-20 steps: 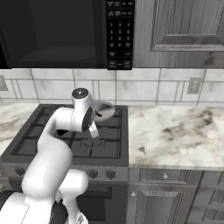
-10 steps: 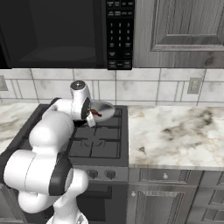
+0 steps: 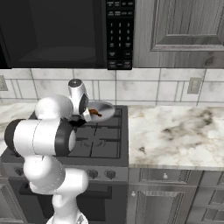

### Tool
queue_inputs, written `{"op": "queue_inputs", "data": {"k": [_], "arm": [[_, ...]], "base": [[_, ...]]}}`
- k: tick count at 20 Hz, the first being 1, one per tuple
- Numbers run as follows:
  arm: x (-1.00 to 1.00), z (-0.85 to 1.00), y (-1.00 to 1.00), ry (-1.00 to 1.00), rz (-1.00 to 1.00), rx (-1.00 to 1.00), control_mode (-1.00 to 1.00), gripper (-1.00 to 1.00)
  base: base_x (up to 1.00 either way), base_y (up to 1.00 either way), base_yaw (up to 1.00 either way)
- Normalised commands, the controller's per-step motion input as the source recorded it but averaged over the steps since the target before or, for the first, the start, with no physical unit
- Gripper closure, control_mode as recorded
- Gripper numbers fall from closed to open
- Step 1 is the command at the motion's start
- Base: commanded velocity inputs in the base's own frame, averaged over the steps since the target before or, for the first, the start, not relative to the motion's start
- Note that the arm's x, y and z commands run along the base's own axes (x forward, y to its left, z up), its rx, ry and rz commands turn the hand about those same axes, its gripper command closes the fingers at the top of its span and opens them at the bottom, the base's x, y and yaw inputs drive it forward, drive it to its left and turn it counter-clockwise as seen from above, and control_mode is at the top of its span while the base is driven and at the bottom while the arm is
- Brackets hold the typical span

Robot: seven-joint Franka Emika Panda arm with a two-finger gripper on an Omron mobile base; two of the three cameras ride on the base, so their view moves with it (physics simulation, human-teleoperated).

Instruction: Take the chicken drumsticks from the pan and place one on each plate on the dining counter.

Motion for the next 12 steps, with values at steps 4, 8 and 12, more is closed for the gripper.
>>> {"op": "queue_inputs", "data": {"k": [4,8,12], "arm": [[0.61,-0.42,0.00,0.00,0.06,0.00,-1.00,-1.00],[0.60,-0.34,0.00,0.00,0.05,0.00,-1.00,-1.00],[0.67,-0.17,0.06,0.00,0.04,0.00,-1.00,-1.00]], "base": [[0.00,0.00,0.00],[0.00,0.00,0.00],[0.00,0.00,0.00]]}}
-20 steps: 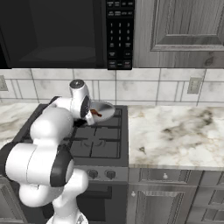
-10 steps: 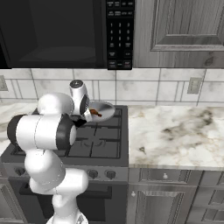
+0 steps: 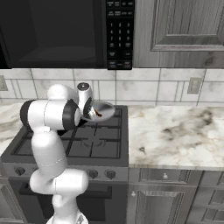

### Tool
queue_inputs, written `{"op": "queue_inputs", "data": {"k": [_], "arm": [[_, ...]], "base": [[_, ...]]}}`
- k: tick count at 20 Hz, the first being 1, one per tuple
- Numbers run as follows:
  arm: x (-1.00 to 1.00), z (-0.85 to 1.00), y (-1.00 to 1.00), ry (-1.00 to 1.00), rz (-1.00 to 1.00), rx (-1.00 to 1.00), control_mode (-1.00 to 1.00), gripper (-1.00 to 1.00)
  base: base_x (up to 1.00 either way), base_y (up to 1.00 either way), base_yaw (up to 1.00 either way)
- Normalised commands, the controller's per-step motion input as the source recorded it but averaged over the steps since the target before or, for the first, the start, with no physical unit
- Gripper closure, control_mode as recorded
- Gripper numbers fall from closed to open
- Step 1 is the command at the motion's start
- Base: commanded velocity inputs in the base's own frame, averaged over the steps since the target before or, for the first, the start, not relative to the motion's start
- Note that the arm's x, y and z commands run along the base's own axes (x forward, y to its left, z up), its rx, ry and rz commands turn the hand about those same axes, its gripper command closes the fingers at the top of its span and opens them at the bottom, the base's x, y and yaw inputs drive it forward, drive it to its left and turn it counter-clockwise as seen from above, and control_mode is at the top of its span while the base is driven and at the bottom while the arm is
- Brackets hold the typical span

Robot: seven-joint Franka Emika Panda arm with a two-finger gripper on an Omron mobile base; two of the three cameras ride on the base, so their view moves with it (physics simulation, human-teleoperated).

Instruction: Take the chicken drumsticks from the pan and place one on each plate on the dining counter.

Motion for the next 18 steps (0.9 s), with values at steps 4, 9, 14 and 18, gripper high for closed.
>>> {"op": "queue_inputs", "data": {"k": [4,9,14,18], "arm": [[0.67,-0.24,0.23,0.02,0.01,-0.03,-1.00,-1.00],[0.62,-0.30,0.31,0.07,0.00,-0.05,-1.00,-1.00],[0.57,-0.27,0.08,0.06,0.00,-0.02,-1.00,-1.00],[0.50,-0.32,0.09,0.11,0.00,-0.05,-1.00,-1.00]], "base": [[0.00,0.00,0.00],[0.00,0.00,0.00],[0.00,0.00,0.00],[0.00,0.00,0.00]]}}
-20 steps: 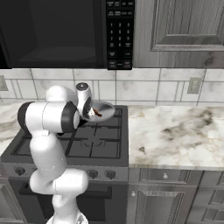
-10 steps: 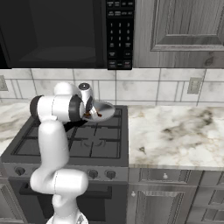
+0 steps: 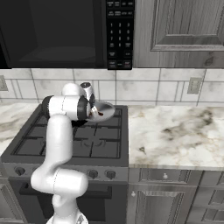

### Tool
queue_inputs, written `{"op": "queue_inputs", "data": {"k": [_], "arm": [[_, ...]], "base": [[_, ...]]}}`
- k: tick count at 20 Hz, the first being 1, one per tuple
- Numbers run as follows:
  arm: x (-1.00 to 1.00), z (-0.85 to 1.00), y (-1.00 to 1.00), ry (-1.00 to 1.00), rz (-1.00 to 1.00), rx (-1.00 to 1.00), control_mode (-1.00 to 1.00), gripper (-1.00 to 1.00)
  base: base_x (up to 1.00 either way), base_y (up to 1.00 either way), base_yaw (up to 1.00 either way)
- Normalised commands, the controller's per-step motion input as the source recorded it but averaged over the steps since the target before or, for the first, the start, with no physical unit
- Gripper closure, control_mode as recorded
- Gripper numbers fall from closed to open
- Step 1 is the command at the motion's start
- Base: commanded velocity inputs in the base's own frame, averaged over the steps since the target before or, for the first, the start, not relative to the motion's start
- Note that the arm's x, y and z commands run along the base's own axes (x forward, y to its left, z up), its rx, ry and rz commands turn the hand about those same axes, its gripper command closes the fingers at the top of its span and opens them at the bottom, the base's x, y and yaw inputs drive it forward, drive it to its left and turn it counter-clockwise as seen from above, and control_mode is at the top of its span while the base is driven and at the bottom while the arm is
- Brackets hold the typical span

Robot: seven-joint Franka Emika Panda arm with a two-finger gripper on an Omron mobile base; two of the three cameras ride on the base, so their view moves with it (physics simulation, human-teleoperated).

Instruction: Take the chicken drumsticks from the pan and place one on each plate on the dining counter.

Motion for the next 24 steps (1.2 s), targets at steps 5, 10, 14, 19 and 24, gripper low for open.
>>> {"op": "queue_inputs", "data": {"k": [5,10,14,19,24], "arm": [[0.10,-0.44,0.10,0.12,0.00,-0.10,-1.00,-1.00],[-0.27,-0.58,0.16,0.07,-0.04,-0.11,-1.00,1.00],[-0.68,-0.69,-0.13,0.00,-0.11,0.00,-1.00,1.00],[-0.64,-0.37,-0.37,0.00,-0.12,0.03,-1.00,1.00],[-0.35,0.33,-0.09,-0.06,-0.07,0.06,-1.00,1.00]], "base": [[0.00,0.00,0.00],[0.00,0.00,0.00],[0.00,0.00,0.00],[0.00,0.00,0.00],[0.00,0.00,0.00]]}}
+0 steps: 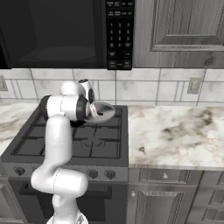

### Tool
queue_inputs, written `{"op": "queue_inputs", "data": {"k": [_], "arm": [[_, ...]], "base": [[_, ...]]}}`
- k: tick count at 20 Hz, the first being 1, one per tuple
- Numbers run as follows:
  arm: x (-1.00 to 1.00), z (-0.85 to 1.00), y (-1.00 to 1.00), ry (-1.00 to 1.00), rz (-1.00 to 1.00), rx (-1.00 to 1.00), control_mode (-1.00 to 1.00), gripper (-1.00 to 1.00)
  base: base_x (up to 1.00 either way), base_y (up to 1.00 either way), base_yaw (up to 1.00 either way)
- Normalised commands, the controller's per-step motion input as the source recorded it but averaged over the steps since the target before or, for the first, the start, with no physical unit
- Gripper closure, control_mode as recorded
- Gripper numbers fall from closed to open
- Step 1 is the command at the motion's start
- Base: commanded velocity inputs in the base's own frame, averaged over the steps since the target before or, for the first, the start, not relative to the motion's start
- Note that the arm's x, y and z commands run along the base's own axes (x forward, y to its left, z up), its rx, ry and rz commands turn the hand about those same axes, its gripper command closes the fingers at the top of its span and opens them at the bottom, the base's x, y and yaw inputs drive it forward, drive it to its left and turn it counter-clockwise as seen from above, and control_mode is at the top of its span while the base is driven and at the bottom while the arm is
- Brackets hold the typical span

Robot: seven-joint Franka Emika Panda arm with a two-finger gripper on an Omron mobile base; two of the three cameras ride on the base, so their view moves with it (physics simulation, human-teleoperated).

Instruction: Take the chicken drumsticks from the pan and place one on each plate on the dining counter.

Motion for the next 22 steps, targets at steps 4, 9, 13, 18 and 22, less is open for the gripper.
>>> {"op": "queue_inputs", "data": {"k": [4,9,13,18,22], "arm": [[-0.28,0.97,0.00,-0.16,-0.05,0.09,-1.00,1.00],[-0.83,0.49,-0.16,-0.15,-0.02,0.06,-1.00,1.00],[-1.00,0.00,-0.48,-0.02,-0.05,0.14,-1.00,1.00],[-1.00,0.28,-0.64,-0.10,-0.02,0.28,-1.00,1.00],[-1.00,0.64,-0.42,-0.04,0.00,0.13,-1.00,1.00]], "base": [[0.00,0.00,0.00],[0.00,0.00,0.00],[0.00,0.00,0.00],[0.00,0.00,0.00],[0.00,0.00,0.00]]}}
